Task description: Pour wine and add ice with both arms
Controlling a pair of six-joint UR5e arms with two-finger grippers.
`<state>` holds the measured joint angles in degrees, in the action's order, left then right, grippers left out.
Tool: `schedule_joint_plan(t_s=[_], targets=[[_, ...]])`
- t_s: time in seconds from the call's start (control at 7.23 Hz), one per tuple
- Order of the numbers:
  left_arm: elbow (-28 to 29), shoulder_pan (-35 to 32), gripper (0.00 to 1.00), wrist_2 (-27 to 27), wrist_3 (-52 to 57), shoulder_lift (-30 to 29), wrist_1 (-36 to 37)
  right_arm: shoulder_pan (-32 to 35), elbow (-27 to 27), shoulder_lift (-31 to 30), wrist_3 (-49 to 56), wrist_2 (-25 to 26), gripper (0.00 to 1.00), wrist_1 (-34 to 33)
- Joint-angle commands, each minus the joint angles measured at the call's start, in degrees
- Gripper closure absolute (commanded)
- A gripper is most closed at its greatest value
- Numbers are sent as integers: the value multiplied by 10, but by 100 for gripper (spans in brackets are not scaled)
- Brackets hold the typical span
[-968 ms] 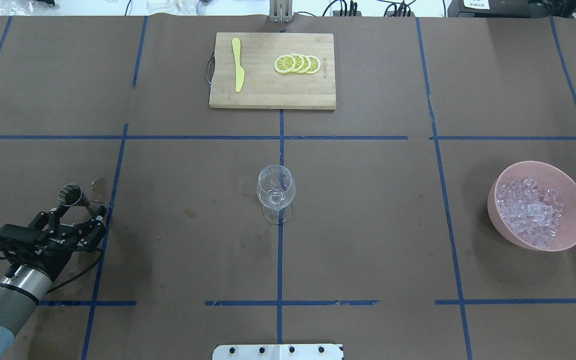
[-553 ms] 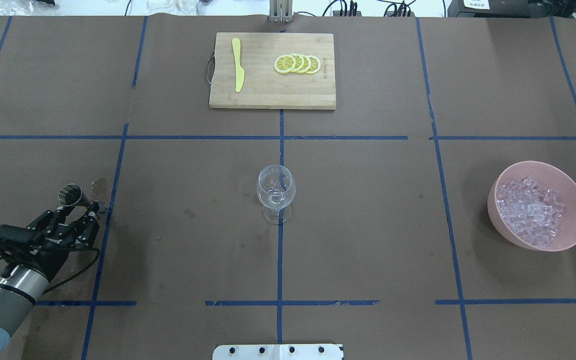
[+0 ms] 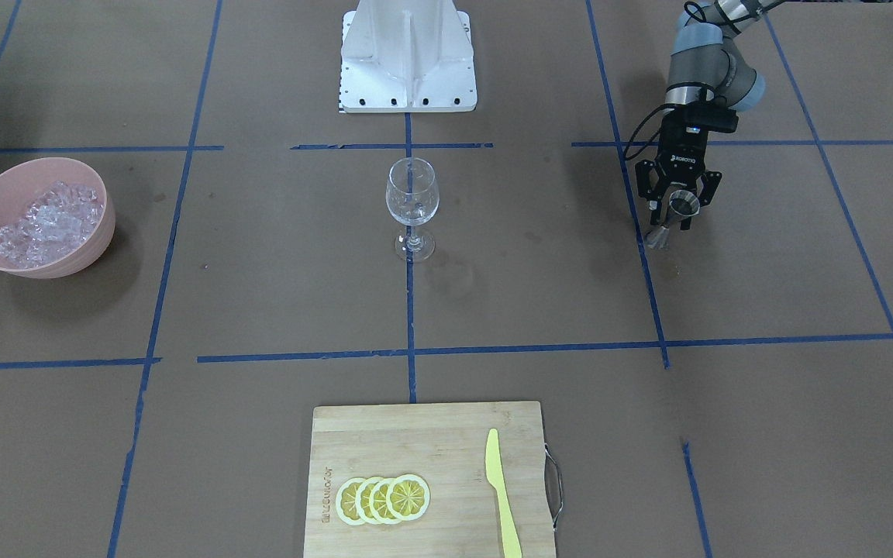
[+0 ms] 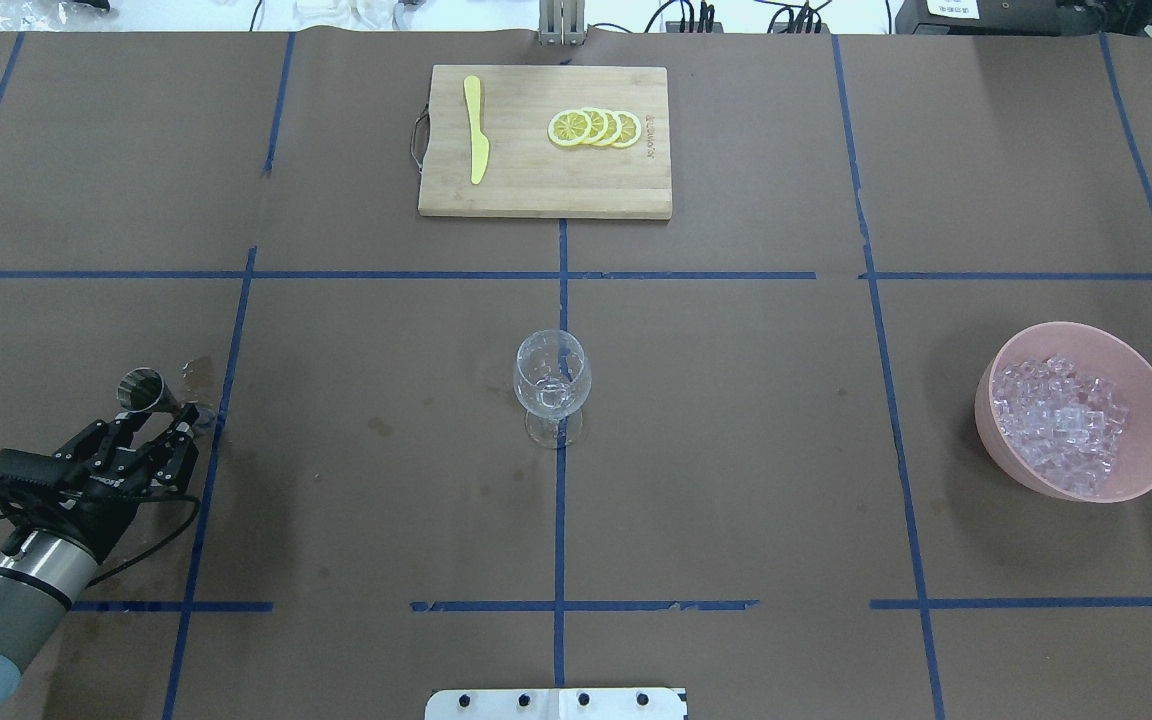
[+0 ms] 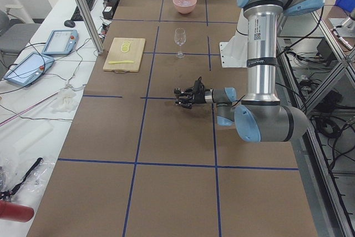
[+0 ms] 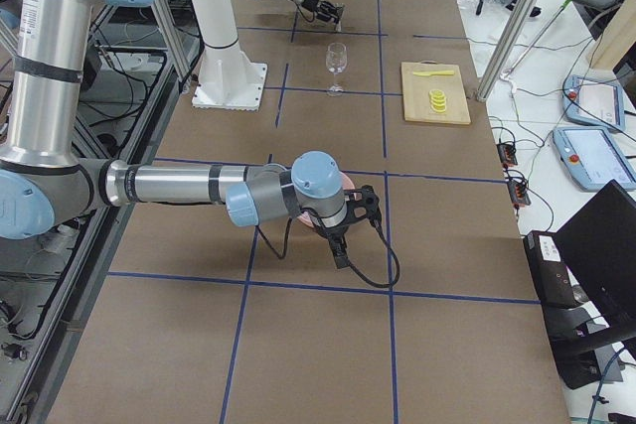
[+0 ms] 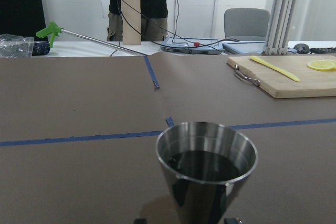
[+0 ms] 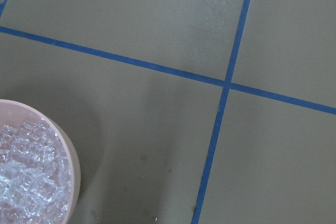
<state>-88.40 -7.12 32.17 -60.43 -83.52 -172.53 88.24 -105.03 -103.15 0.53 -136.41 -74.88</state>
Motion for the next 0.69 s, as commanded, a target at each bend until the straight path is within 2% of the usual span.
schedule_joint_plan(t_s=[0.0,0.55], targets=[[1,0,43,0,3,-1,0,0,1,1,0,0,0,0],[-2,-2,43,-15,7,-1,0,0,3,1,0,1,0,0]])
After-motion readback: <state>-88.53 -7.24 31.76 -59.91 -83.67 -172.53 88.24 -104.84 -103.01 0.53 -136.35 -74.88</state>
